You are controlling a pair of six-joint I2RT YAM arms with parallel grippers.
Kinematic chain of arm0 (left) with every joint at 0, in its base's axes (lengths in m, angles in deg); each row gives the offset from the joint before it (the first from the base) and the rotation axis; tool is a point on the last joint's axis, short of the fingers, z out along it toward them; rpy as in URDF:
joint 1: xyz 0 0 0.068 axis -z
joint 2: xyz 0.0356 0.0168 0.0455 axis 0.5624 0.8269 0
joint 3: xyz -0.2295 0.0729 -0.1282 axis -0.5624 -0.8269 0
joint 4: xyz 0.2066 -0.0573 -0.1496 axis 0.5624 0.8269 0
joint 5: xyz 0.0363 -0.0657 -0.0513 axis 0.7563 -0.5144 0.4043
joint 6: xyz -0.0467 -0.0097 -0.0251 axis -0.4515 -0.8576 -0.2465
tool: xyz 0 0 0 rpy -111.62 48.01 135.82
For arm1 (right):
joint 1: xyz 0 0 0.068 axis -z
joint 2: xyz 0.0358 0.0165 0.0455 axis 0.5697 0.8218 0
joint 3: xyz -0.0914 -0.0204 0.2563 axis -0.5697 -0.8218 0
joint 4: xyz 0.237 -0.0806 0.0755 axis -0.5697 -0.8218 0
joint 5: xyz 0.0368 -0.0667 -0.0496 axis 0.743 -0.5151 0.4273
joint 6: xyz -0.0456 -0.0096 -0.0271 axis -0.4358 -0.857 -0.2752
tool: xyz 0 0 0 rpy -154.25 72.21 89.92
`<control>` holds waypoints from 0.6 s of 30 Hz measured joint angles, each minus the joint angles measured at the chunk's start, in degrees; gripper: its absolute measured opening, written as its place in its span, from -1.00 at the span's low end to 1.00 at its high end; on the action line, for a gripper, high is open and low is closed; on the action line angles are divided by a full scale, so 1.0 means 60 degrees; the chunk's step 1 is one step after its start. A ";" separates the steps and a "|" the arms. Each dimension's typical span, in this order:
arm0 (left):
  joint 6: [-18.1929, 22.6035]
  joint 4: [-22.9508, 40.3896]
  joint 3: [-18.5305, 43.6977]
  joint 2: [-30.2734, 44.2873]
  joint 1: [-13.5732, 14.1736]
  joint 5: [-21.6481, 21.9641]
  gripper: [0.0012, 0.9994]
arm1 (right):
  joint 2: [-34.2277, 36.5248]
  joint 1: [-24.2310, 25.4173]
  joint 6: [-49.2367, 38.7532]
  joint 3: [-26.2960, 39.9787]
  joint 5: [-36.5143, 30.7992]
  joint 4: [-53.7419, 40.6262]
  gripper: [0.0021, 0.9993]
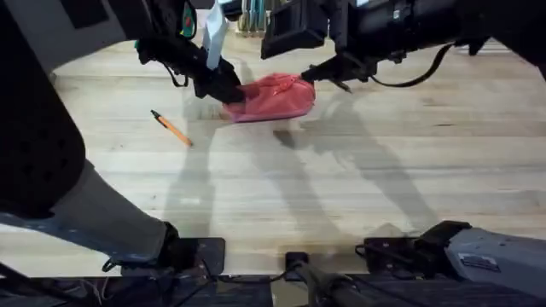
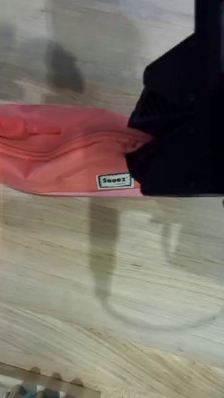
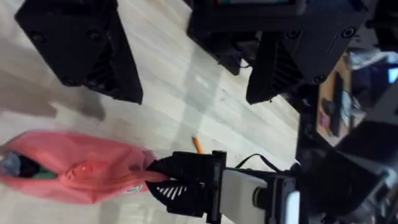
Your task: Unzip the bag, pick up the pens from the table one at a time and place them inside, then zip the bag closed.
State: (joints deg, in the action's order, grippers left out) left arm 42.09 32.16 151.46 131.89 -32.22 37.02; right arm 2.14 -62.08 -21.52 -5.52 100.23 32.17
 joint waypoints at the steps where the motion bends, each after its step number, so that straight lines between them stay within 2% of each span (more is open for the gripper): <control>1: 0.0002 0.0000 0.0000 0.0000 0.0000 0.0000 -0.92 | -0.0002 0.0000 0.0170 0.0000 0.0006 -0.0019 0.99; 5: -0.0002 0.0000 0.0000 0.0000 0.0000 0.0000 -0.92 | -0.0002 0.0007 0.0800 0.0000 -0.0084 -0.0027 0.99; 8: 0.0002 0.0000 0.0000 0.0000 0.0000 0.0000 -0.92 | -0.0002 -0.0057 0.1173 0.0000 -0.0805 -0.0207 0.99; 11: -0.0001 0.0000 0.0000 0.0000 0.0000 0.0000 -0.92 | -0.0077 -0.0442 0.1534 0.0000 -0.2162 -0.0472 0.99; 18: 0.0002 0.0003 0.0000 0.0000 0.0000 0.0000 -0.92 | -0.0661 -0.2299 0.2503 0.0000 -0.5467 -0.0922 0.99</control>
State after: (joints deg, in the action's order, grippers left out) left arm 42.10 32.18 151.46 131.89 -32.22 37.02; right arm -1.83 -75.88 -6.50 -5.52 67.43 26.64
